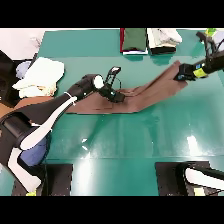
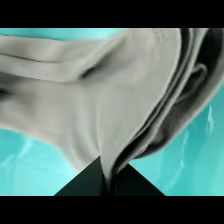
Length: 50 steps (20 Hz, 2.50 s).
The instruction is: Fold the shirts.
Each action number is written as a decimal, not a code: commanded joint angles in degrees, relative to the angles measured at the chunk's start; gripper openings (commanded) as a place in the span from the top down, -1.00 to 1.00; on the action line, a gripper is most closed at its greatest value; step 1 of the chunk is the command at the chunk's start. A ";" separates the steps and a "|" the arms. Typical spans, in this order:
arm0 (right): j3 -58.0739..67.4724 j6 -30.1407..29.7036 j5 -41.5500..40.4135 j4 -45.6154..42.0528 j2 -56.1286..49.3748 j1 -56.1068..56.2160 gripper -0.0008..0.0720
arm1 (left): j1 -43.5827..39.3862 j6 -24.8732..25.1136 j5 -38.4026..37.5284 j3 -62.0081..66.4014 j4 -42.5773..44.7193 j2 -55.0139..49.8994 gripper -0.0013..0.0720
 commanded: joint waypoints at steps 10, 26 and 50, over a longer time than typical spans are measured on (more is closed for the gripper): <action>10.19 4.63 -2.03 4.83 0.46 15.63 0.93 | 3.39 1.49 -3.34 4.68 1.53 1.55 0.90; 15.67 -2.19 -46.53 15.10 -31.95 49.31 -0.06 | 27.76 1.53 -12.57 8.55 21.27 34.86 0.89; -4.79 10.64 -21.29 9.27 -26.53 24.98 -0.93 | 27.23 1.64 -19.34 5.33 13.31 34.47 0.89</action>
